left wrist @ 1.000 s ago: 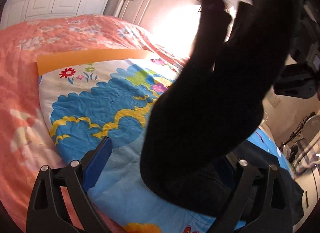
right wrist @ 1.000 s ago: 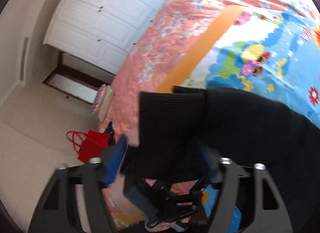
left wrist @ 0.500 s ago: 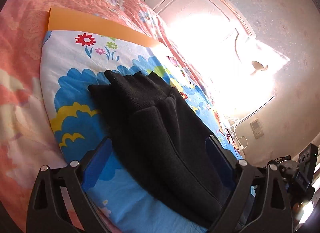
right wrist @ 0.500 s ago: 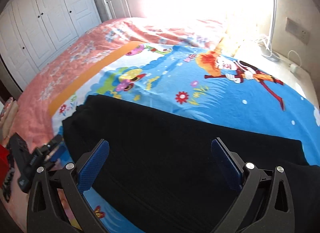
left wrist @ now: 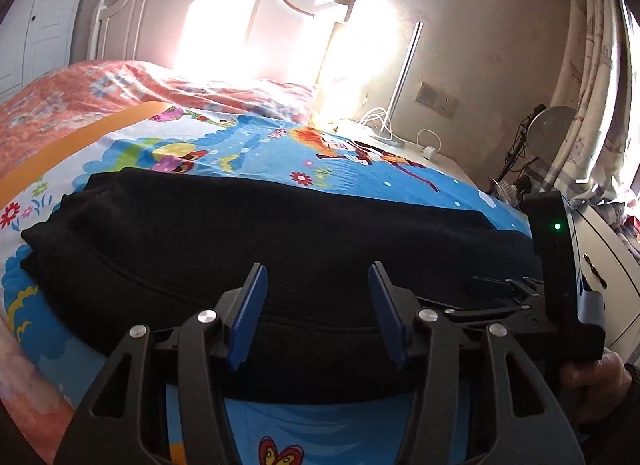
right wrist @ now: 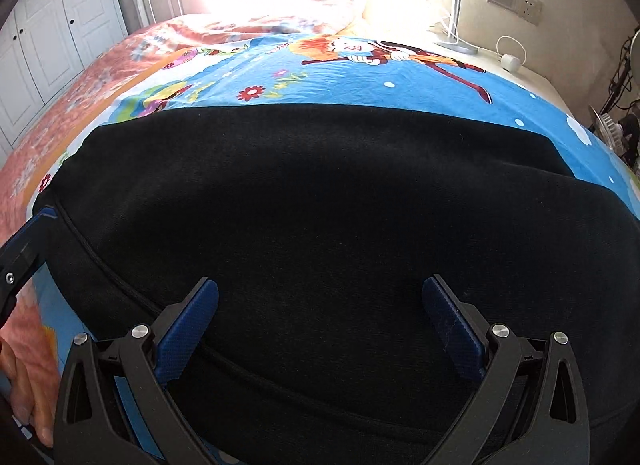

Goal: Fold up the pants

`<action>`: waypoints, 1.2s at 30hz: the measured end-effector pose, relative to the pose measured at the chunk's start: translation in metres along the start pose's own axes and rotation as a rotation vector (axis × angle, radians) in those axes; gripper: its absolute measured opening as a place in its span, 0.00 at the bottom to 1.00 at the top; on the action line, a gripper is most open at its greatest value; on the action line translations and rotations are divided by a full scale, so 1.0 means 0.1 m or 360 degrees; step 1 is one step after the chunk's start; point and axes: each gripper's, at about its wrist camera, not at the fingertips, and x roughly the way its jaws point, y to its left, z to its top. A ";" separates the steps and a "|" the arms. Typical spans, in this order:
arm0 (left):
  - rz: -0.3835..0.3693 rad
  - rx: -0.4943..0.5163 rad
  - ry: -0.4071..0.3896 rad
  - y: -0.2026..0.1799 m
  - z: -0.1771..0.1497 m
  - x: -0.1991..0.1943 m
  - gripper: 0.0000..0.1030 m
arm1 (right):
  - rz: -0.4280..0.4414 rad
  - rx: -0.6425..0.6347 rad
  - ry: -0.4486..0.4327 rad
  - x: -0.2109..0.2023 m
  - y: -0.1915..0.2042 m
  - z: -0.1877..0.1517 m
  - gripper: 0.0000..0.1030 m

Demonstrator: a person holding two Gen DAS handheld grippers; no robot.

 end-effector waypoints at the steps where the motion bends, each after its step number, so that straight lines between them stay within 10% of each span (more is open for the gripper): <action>1: 0.0005 0.0051 0.0021 -0.04 0.03 0.09 0.46 | -0.0017 -0.0015 -0.0005 -0.01 0.03 -0.01 0.95; 10: -0.0011 0.0315 0.0392 0.75 0.44 1.01 0.36 | -0.0038 0.0007 0.0002 -0.01 0.06 0.00 0.96; 13: 0.0407 0.0366 0.0428 1.36 0.63 1.09 0.47 | -0.0034 0.0004 -0.0006 0.00 0.06 0.00 0.96; 15: 0.0317 0.0237 0.0462 1.84 0.74 1.04 0.03 | -0.0027 0.0001 -0.0012 0.01 0.06 0.00 0.96; 17: 0.0428 0.0261 0.0438 1.97 0.90 0.91 0.02 | -0.0027 -0.0003 -0.0026 0.01 0.06 -0.01 0.96; 19: 0.0824 0.0333 0.0261 1.91 1.03 0.69 0.31 | -0.0040 0.0002 -0.0043 0.00 0.07 -0.03 0.96; 20: 0.0897 0.0246 0.0137 1.91 1.09 0.52 0.64 | -0.0043 0.0006 -0.0051 0.00 0.08 -0.04 0.96; 23: 0.0448 -0.0047 0.0065 1.82 1.03 0.24 0.63 | -0.0044 0.0007 -0.0070 -0.01 0.08 -0.05 0.96; 26: 0.0004 0.0175 0.0222 1.23 0.60 0.27 0.64 | -0.0044 0.0006 -0.0072 0.00 0.07 -0.04 0.96; 28: -0.0041 0.0454 0.0366 0.91 0.22 0.36 0.65 | -0.0036 -0.0007 -0.0072 -0.01 0.07 -0.05 0.96; 31: 0.0132 0.0443 0.0308 1.24 0.12 0.23 0.67 | -0.0019 -0.0015 -0.0078 -0.01 0.05 -0.05 0.96; 33: 0.0306 0.0140 0.0190 1.89 0.26 -0.03 0.32 | -0.0023 -0.0017 -0.0069 -0.01 0.06 -0.04 0.96; 35: 0.0740 -0.0153 0.0111 2.43 0.30 -0.37 0.64 | -0.0028 -0.0024 -0.0055 0.00 0.07 -0.02 0.96; 36: 0.0806 -0.0258 0.0048 2.59 0.32 -0.55 0.64 | -0.0023 -0.0030 -0.0036 0.00 0.06 0.00 0.96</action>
